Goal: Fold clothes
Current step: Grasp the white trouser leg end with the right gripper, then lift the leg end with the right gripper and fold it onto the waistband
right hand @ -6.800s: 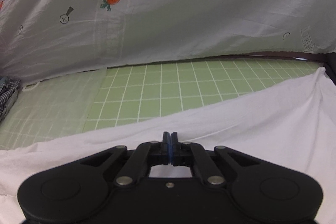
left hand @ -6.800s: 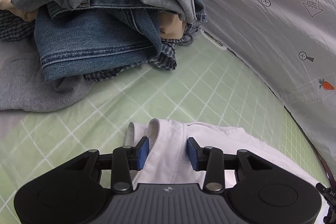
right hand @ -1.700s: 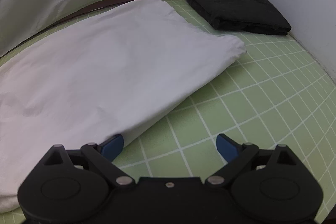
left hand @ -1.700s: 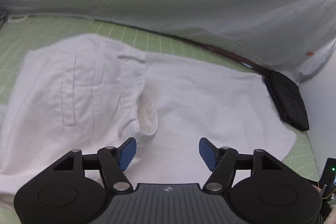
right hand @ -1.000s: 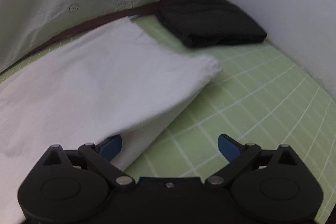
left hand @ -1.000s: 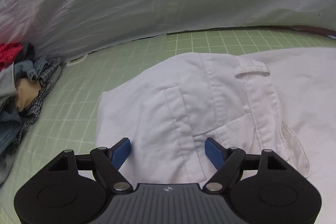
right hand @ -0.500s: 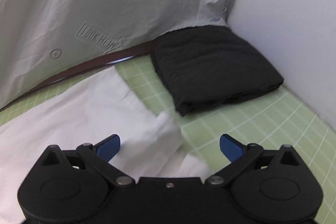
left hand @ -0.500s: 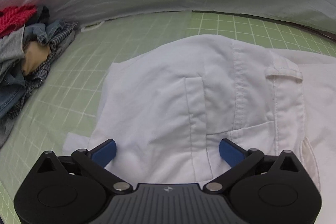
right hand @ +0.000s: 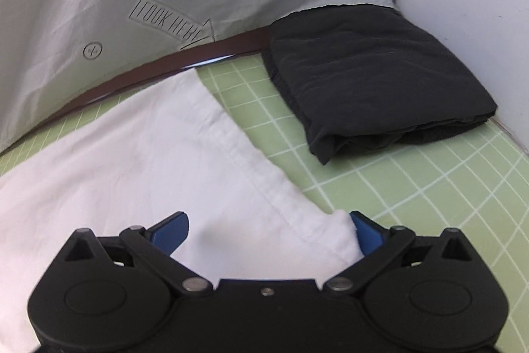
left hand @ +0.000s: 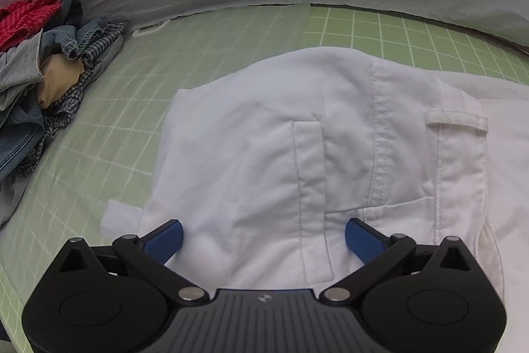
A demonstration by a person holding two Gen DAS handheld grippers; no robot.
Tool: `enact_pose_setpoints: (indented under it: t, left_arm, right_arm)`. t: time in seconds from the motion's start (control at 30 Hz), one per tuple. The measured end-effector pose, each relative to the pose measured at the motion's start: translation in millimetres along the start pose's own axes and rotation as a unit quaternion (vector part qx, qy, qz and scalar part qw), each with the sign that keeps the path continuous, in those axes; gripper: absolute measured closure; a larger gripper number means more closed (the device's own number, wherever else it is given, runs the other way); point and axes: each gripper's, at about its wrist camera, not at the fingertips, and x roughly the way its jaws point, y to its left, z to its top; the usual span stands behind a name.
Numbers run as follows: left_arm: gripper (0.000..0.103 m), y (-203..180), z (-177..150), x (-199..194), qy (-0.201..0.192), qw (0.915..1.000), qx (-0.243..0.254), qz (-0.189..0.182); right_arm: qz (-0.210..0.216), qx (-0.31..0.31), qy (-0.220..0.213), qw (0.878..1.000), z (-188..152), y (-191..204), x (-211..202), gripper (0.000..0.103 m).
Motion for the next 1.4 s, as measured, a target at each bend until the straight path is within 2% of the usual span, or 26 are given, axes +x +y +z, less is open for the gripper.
enact_pose_setpoints:
  t: [0.37, 0.5, 0.63, 0.87, 0.93, 0.97, 1.0, 1.07, 1.2, 1.3, 1.4]
  left_arm:
    - [0.0, -1.4, 3.9, 2.0, 0.011, 0.9999, 0.001, 0.001]
    - [0.0, -2.2, 5.8, 2.6, 0.016, 0.9999, 0.0, 0.002]
    - [0.0, -2.1, 5.6, 2.8, 0.015, 0.9999, -0.001, 0.001]
    - [0.0, -4.6, 6.7, 4.3, 0.017, 0.9998, -0.003, 0.007]
    - [0.0, -5.1, 6.5, 4.2, 0.015, 0.9998, -0.004, 0.008]
    - [0.0, -5.3, 6.2, 4.1, 0.014, 0.9999, -0.005, 0.008]
    - [0.0, -5.2, 5.9, 4.1, 0.014, 0.9999, -0.005, 0.008]
    - [0.0, -5.3, 6.0, 4.0, 0.013, 0.9999, -0.006, 0.009]
    - [0.0, -4.7, 5.9, 3.2, 0.012, 0.9999, -0.008, 0.007]
    - [0.0, -0.8, 6.4, 1.5, 0.012, 0.9999, -0.004, -0.003]
    - [0.0, 4.8, 11.2, -3.0, 0.017, 0.9995, 0.006, -0.024]
  right_arm:
    - [0.06, -0.068, 0.0, 0.996, 28.3, 14.1, 14.1, 0.0]
    - [0.058, -0.107, 0.013, 0.992, 28.7, 24.8, 27.8, 0.0]
    - [0.068, -0.088, 0.02, 0.994, 29.4, 22.0, 39.4, 0.0]
    - [0.079, -0.1, 0.022, 0.992, 29.2, 27.0, 38.6, 0.001]
    - [0.096, -0.121, 0.023, 0.988, 29.5, 32.0, 33.6, 0.016]
    - [0.107, -0.13, 0.025, 0.985, 30.1, 34.3, 30.0, 0.03]
    - [0.121, -0.139, 0.026, 0.982, 30.3, 36.8, 26.3, 0.052]
    - [0.129, -0.146, 0.024, 0.981, 28.2, 43.5, 19.8, 0.079]
    - [0.077, -0.149, 0.021, 0.986, 25.0, 64.4, 13.8, 0.082]
    - [0.026, -0.176, 0.025, 0.984, 28.0, 85.6, 6.2, 0.085]
    - [0.019, -0.168, 0.005, 0.986, 36.3, 100.0, -19.4, 0.085]
